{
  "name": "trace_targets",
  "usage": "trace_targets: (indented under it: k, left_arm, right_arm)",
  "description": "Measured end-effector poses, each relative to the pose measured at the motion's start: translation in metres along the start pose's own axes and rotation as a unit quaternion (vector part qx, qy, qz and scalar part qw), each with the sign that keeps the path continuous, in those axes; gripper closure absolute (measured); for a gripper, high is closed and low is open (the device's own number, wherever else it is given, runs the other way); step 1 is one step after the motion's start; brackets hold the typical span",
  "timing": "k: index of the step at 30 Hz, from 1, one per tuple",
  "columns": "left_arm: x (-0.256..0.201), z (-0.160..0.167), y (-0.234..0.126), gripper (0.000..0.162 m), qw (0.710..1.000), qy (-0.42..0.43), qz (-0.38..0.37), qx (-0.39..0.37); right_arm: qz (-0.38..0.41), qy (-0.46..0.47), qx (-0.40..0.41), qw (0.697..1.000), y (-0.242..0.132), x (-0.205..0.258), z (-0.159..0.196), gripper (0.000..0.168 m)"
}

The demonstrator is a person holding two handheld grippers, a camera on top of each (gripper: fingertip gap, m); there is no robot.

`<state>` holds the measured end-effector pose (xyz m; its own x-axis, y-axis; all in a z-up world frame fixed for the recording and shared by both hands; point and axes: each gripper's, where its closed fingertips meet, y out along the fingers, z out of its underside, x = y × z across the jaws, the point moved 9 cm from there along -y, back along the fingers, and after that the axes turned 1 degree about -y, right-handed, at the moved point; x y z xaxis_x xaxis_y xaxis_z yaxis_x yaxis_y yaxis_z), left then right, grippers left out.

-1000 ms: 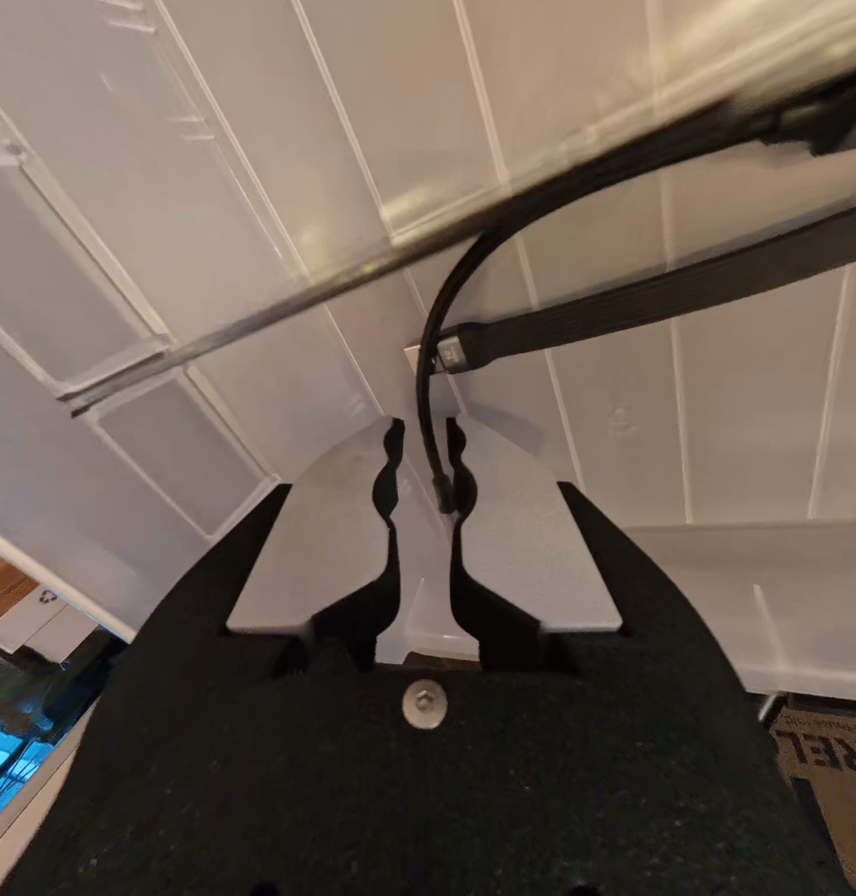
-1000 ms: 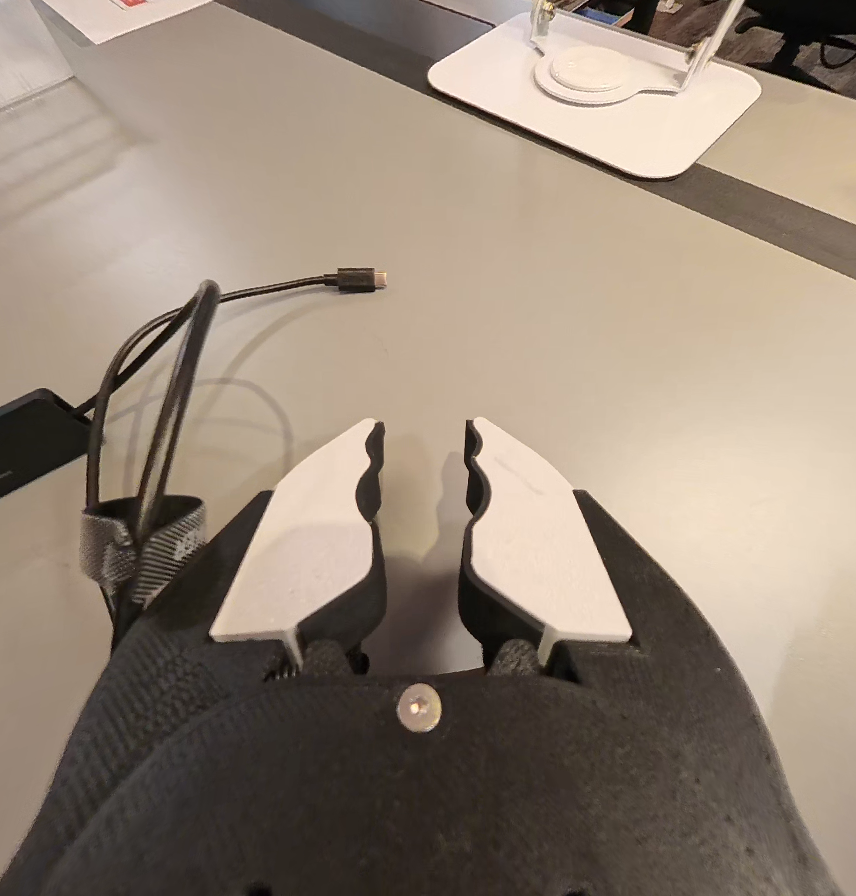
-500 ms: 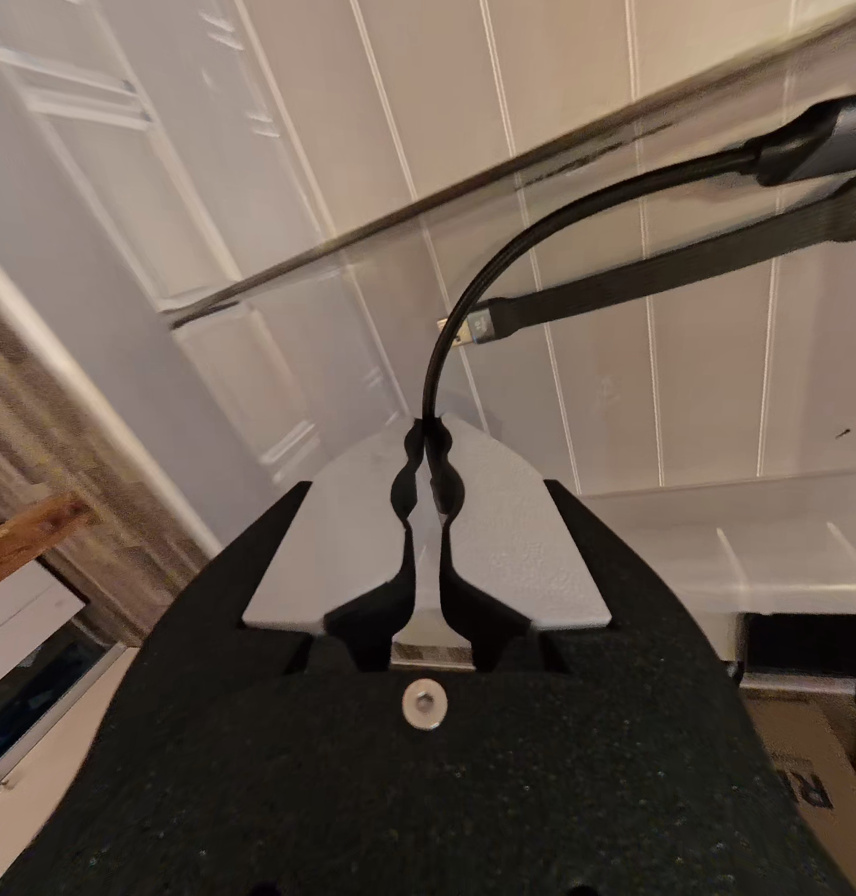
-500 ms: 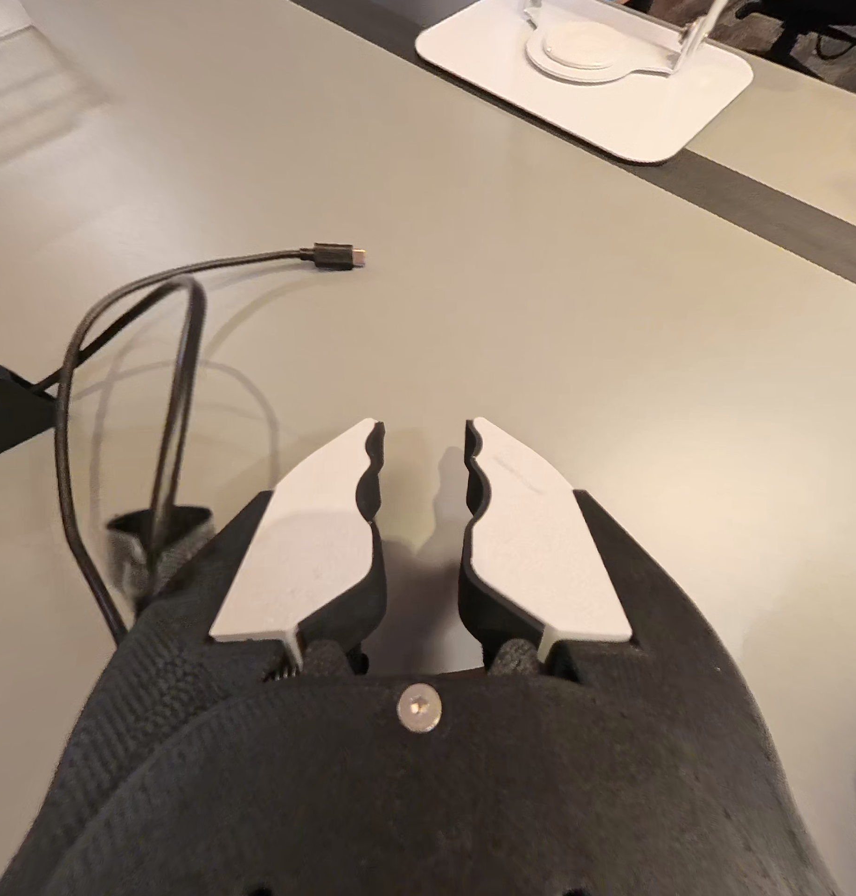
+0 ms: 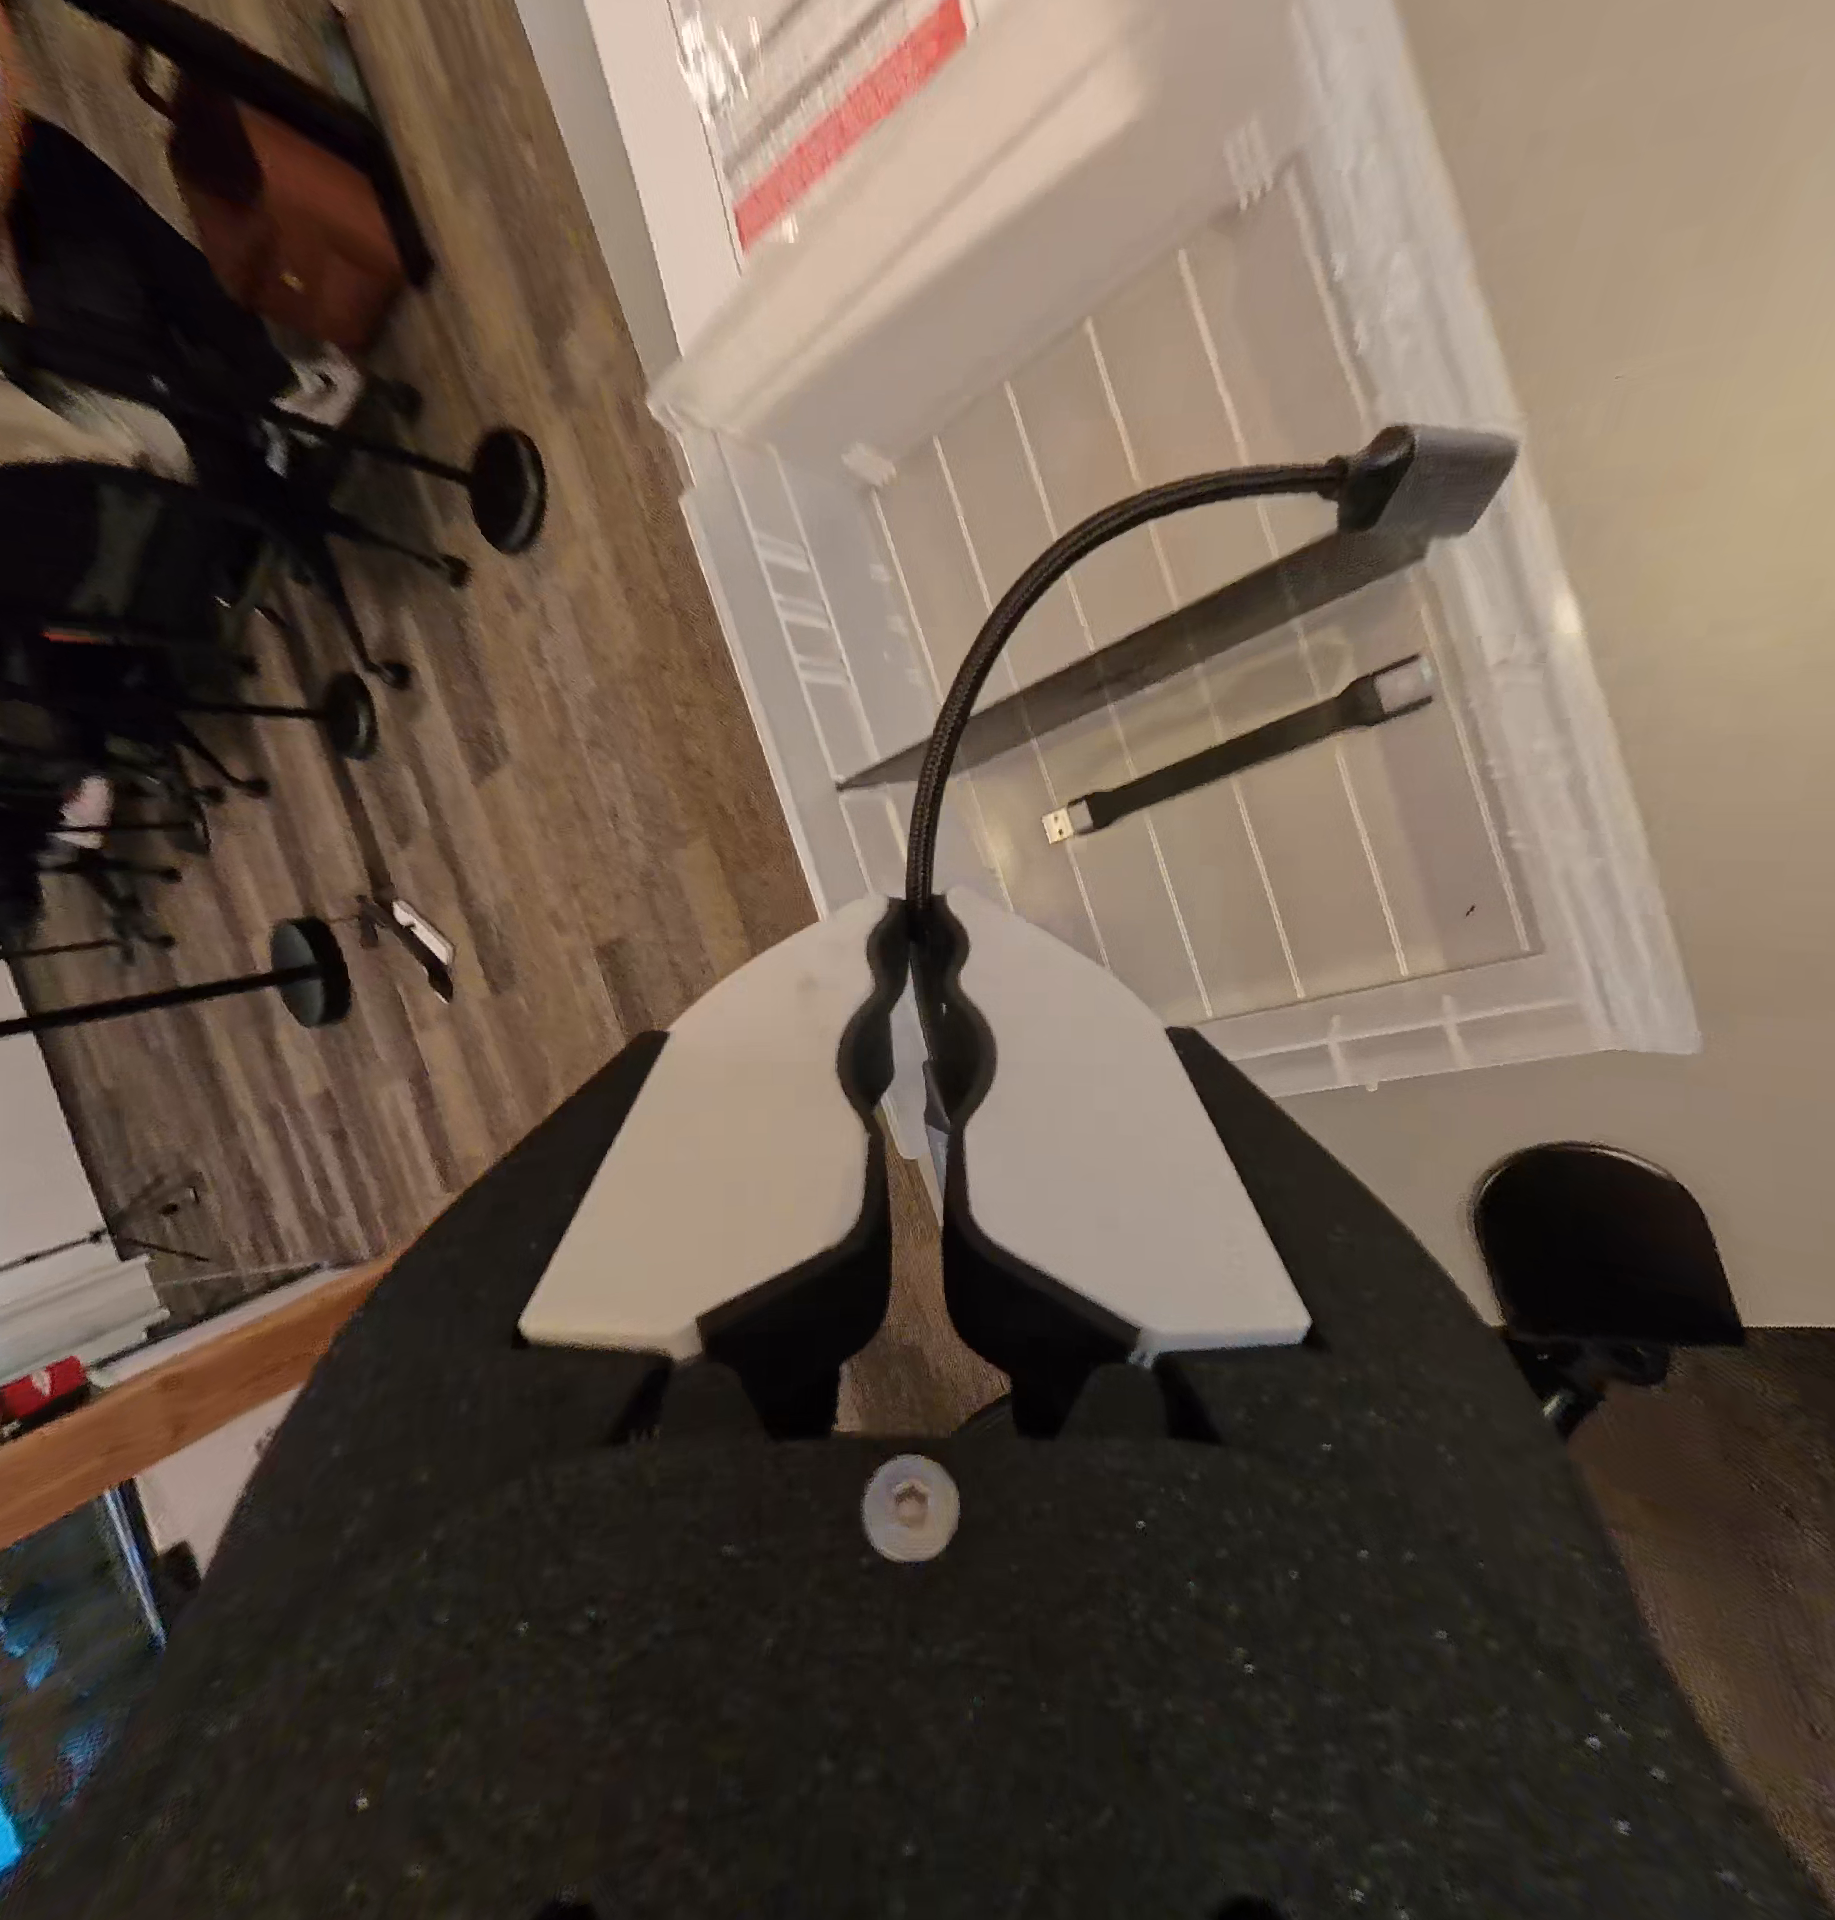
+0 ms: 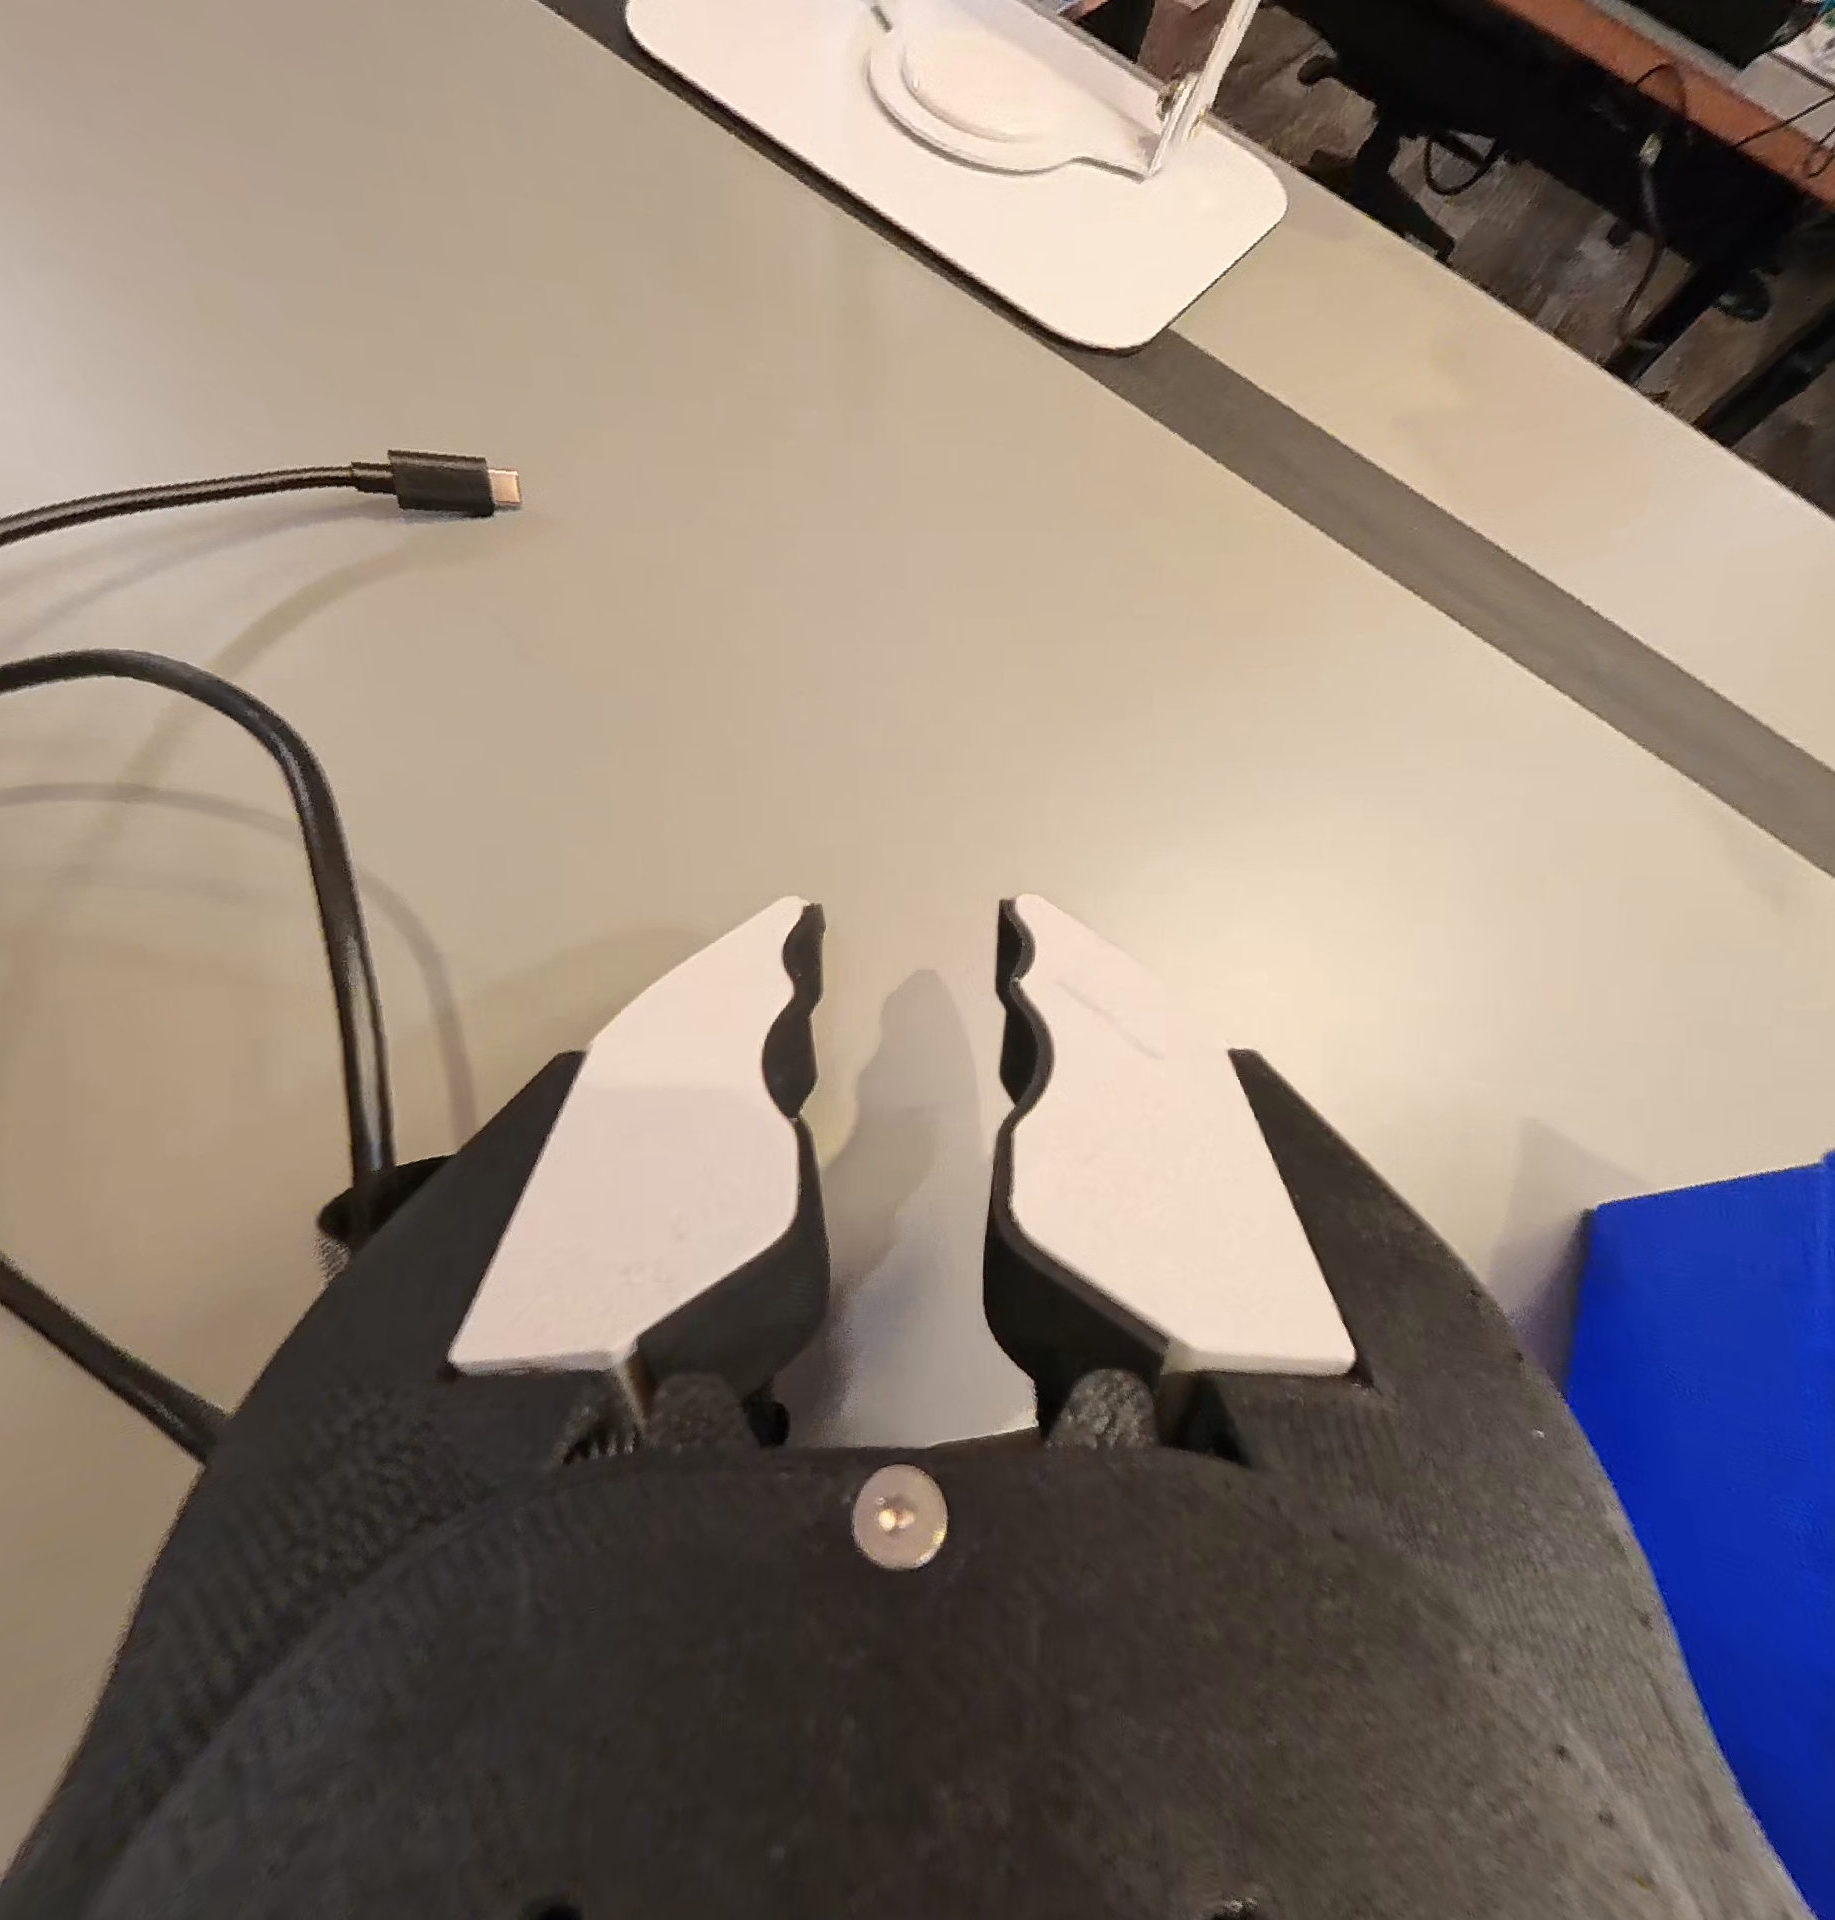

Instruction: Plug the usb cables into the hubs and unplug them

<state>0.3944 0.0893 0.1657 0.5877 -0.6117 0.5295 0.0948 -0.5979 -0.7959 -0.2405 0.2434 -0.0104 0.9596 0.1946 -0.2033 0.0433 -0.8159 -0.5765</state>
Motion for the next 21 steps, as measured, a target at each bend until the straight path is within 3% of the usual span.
trace_targets:
  k: [7, 11, 16, 21]
  left_arm:
    - [-0.026, -0.045, -0.056, 0.159, 0.989, 0.023, 0.033, -0.143]
    - [-0.066, -0.087, -0.065, 0.159, 0.958, 0.029, 0.125, -0.255]
    - [-0.141, -0.148, -0.033, 0.159, 0.875, 0.019, 0.321, -0.363]
    - [-0.233, -0.200, 0.023, 0.158, 0.774, -0.010, 0.489, -0.402]
  right_arm:
    - [-0.010, 0.000, -0.022, 1.000, -0.006, 0.005, -0.006, 0.137]
    - [-0.028, -0.006, -0.037, 0.999, -0.006, 0.013, -0.008, 0.137]
    - [-0.040, -0.035, -0.051, 0.997, -0.009, 0.025, -0.013, 0.137]
    - [-0.040, -0.035, -0.074, 0.996, -0.019, 0.026, -0.020, 0.137]
